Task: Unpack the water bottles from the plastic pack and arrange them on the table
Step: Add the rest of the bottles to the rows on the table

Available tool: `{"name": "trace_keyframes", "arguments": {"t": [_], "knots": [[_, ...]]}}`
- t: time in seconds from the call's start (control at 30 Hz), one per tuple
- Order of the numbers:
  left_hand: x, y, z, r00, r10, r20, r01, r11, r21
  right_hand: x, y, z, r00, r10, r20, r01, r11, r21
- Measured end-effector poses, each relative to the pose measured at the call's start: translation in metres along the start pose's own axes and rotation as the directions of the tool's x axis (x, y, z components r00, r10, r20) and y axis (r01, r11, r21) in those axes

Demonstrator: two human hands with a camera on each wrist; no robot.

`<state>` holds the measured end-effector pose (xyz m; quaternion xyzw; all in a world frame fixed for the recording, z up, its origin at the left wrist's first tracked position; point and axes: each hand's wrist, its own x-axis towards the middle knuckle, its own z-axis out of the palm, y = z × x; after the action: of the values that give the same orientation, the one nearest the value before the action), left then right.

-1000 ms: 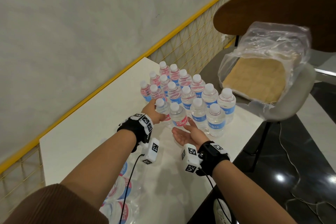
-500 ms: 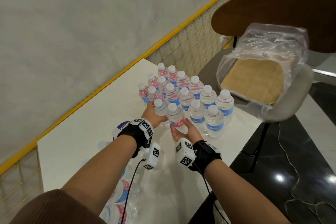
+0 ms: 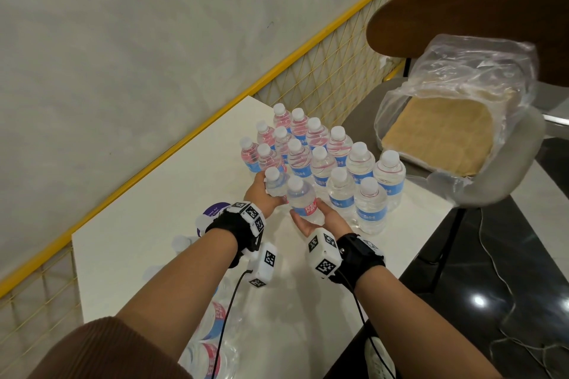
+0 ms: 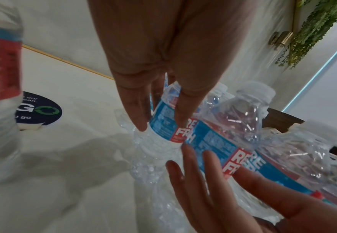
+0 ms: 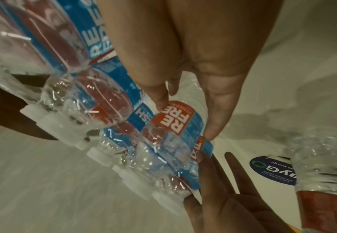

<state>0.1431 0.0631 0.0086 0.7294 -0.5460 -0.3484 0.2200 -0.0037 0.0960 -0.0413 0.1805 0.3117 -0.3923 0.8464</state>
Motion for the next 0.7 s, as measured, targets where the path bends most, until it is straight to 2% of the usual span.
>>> {"name": "trace_keyframes", "arguments": {"t": [0.07,0.13,0.23,0.4,0.57,0.7], "knots": [[0.001,-0.003,0.000,1.000,-0.023,-0.018,0.023,1.000,-0.013,0.004,0.000,0.001,0.999,-0.046,-0.017,0.044,0.995,-0.090],[0.001,-0.004,-0.001,0.999,-0.043,-0.023,0.042,0.999,-0.027,0.005,0.000,0.005,0.999,-0.010,-0.041,0.007,0.997,-0.077],[0.004,-0.008,0.000,0.998,-0.062,0.020,0.062,0.998,0.003,0.008,-0.001,0.006,0.997,0.002,-0.073,-0.014,0.987,-0.161],[0.009,-0.017,0.000,0.981,-0.162,0.110,0.171,0.983,-0.070,-0.013,0.002,0.006,0.990,0.109,0.092,-0.113,0.993,0.034],[0.011,-0.018,0.007,0.981,-0.179,0.081,0.191,0.965,-0.182,-0.021,-0.002,0.011,0.983,0.153,0.098,-0.173,0.953,0.248],[0.009,-0.013,0.016,0.981,-0.191,0.041,0.195,0.942,-0.273,-0.018,-0.002,0.011,0.984,0.176,0.028,-0.178,0.963,0.205]]}}
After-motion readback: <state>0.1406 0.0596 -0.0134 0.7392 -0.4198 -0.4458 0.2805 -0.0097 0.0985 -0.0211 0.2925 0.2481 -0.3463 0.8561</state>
